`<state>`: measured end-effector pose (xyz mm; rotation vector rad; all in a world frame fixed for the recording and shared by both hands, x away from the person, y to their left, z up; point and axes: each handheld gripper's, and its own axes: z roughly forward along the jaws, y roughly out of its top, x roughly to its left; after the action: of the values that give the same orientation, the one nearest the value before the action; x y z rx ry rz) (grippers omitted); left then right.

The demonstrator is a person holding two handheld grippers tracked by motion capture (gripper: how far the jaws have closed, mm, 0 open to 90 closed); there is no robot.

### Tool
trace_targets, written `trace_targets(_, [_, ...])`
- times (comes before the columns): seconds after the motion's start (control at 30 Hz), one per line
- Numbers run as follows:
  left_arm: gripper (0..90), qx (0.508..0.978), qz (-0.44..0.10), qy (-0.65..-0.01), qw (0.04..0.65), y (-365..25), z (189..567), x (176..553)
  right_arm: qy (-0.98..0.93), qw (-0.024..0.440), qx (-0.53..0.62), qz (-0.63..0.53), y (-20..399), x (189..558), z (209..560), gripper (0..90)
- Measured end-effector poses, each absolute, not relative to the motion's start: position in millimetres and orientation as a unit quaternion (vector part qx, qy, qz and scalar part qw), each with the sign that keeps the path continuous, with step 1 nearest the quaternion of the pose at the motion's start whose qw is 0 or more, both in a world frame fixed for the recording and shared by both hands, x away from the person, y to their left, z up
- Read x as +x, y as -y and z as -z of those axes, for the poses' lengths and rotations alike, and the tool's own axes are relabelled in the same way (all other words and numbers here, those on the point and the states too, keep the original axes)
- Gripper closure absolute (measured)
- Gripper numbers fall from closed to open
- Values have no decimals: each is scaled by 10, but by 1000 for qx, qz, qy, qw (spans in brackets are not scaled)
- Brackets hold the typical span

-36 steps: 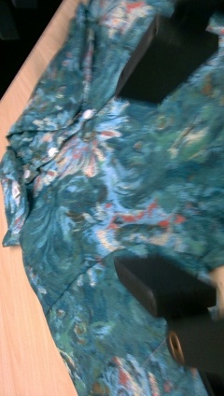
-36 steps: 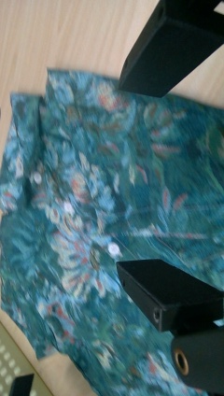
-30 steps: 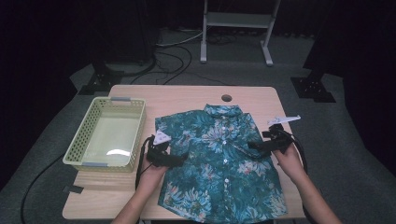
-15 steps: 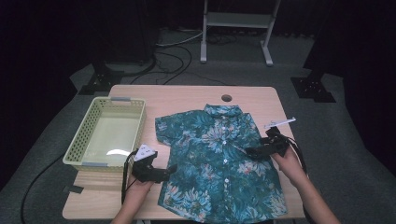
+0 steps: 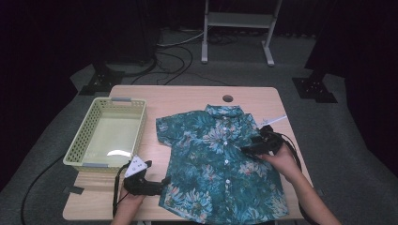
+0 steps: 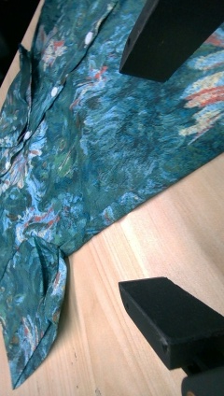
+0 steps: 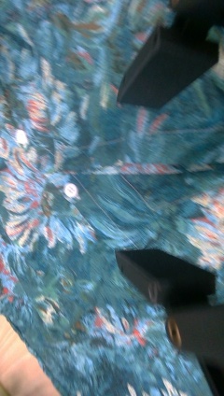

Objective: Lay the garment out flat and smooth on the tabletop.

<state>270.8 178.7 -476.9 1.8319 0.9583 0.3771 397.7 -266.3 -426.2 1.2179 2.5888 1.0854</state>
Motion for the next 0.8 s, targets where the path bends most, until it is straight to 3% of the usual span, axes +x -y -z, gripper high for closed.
trace_targets(0.13, [0,753,-143,-381,518,-1826,4790,2696,-850,68,391,-348,2557,4094,4259,353])
trace_targets(0.2, [0,751,-147,-369,527,-1834,4788,2677,-856,81,387,-332,2481,4171,4292,356])
trace_targets(0.33, [0,751,-154,-356,535,-1836,4785,2648,-871,85,381,-299,2317,4308,4387,368])
trace_targets(0.8, [0,745,-159,-352,545,-1863,4785,2634,-892,105,374,-231,2114,4448,4541,537])
